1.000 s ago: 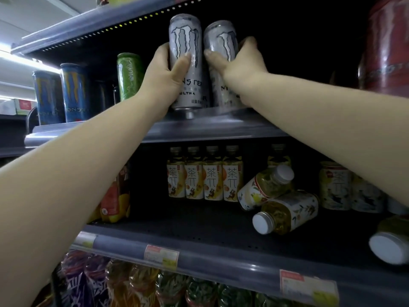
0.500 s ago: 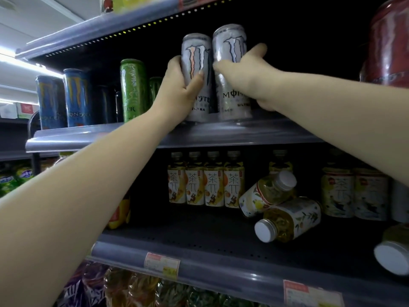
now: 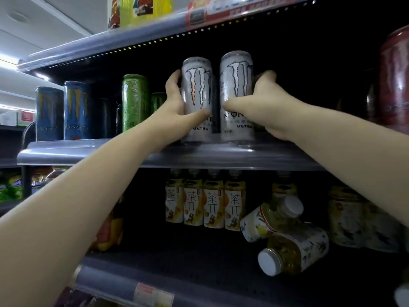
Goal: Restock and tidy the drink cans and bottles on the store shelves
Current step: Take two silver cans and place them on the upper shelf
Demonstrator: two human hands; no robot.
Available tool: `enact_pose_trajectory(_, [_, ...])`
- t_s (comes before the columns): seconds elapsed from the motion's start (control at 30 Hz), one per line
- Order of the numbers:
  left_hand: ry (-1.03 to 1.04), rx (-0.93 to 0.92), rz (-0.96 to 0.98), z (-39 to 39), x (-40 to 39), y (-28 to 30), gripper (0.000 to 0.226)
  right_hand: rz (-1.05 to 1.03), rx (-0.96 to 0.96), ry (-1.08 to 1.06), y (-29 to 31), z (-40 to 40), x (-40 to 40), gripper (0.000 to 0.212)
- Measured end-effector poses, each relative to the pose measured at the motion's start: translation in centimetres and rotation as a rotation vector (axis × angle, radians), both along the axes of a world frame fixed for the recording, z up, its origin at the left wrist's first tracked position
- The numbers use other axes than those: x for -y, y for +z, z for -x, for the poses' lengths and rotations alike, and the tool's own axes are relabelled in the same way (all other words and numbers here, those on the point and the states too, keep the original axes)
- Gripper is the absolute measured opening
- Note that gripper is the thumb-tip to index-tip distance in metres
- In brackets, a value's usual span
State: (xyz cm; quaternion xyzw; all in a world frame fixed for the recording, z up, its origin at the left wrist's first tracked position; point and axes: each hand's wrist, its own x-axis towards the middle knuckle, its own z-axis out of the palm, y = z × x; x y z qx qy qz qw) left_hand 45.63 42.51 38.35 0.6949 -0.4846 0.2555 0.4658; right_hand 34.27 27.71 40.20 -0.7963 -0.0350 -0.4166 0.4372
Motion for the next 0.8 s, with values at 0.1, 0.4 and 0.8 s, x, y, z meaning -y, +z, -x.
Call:
enact_pose_trajectory(0.1, [0.108,0.119,-0.056,0.4,0.0,-0.3,0.1,0.215,0.041,-0.158,-0.4,-0.2,0.0,0.072])
enact_pose_trajectory(0.4, [0.013,0.036,-0.039,0.0,-0.4,-0.2,0.102,0.194,0.008,-0.139,-0.5,0.2,-0.5,0.049])
enact_pose_trajectory(0.8, [-0.019,-0.154,-0.081,-1.1,0.4,1.3,0.11,0.06,-0.014,-0.009,-0.3,-0.5,0.2,0.052])
